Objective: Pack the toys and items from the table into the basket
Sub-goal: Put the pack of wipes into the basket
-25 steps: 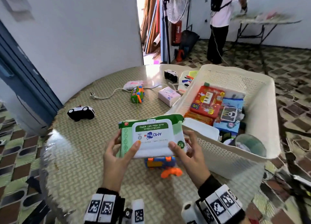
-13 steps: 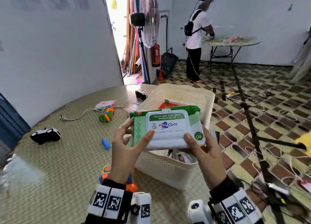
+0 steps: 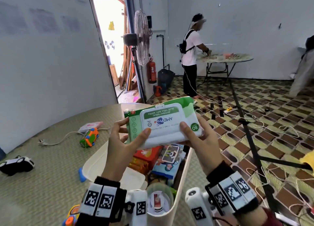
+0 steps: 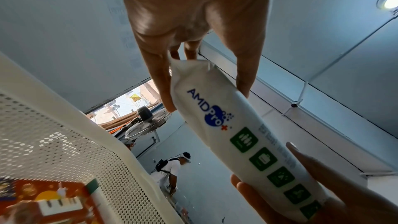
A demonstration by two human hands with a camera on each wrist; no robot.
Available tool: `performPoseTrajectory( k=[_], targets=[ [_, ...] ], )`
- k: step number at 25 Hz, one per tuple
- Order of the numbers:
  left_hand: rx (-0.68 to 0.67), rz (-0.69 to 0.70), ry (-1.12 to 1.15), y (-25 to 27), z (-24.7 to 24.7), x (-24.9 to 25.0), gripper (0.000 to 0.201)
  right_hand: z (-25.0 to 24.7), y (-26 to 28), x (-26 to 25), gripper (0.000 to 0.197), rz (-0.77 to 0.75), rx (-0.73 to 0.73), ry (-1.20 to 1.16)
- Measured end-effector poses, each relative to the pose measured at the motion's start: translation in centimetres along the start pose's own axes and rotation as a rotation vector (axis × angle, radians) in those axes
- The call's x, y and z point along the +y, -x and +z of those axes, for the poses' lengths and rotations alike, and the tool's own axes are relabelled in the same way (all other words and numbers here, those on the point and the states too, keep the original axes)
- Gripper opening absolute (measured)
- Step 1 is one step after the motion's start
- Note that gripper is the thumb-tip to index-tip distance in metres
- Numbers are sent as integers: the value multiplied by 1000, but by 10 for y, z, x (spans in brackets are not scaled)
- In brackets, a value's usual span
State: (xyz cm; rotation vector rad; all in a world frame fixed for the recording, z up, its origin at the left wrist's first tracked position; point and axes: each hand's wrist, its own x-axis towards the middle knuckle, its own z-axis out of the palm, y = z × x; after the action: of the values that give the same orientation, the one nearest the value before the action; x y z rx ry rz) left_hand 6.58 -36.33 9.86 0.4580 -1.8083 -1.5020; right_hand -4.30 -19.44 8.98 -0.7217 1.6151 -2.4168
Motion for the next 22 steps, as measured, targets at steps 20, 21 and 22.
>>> performPoseTrajectory(
  k=[20,21,22],
  targets=[
    [150,45,-216,-123,32,-26,62,14,-235,22,46,43,-458,51],
    [96,32,-200,-126,35,-25,66,15,-244,26,46,77,-548,77],
    [35,4,-189,-129,38,-24,69,17,-251,30,44,103,-650,104]
  ],
)
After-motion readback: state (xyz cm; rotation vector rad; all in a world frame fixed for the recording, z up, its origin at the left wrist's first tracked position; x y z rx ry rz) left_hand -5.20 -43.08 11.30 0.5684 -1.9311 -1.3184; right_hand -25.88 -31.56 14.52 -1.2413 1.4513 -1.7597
